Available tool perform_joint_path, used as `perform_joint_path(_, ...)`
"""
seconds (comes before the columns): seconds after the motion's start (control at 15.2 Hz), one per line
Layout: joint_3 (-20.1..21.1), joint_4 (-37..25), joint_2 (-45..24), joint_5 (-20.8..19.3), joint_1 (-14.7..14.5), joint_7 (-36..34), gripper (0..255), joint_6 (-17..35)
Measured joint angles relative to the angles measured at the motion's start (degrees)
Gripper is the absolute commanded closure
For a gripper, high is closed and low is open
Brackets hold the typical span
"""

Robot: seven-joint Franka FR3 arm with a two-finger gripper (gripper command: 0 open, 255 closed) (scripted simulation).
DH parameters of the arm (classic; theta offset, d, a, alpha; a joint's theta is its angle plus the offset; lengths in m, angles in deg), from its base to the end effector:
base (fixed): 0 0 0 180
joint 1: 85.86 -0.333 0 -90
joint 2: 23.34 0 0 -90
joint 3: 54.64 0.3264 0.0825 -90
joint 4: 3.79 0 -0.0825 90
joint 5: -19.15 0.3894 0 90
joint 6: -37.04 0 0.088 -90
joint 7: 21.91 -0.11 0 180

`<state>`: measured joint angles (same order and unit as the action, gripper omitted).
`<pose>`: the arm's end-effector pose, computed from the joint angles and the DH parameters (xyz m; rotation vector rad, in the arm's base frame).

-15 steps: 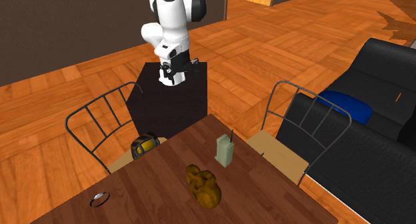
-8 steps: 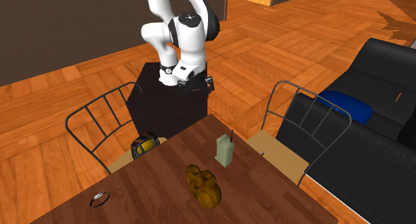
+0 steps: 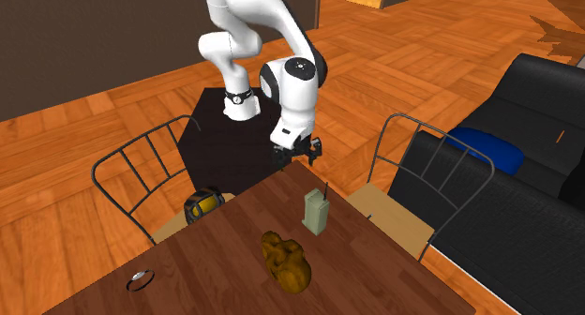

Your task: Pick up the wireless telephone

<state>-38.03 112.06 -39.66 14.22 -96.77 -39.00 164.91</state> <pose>0.5310 0.2678 0.3131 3.1098 0.3568 -0.0975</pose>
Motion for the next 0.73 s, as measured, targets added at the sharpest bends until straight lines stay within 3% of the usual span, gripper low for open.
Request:
perform_joint_path(0.4,-1.14,-12.08,-13.08,-5.36,-4.41,-3.82,0,0.32)
perform_joint_path(0.73,-1.81,-13.70,-17.00,-6.71,-5.58,-4.89,0,2.50)
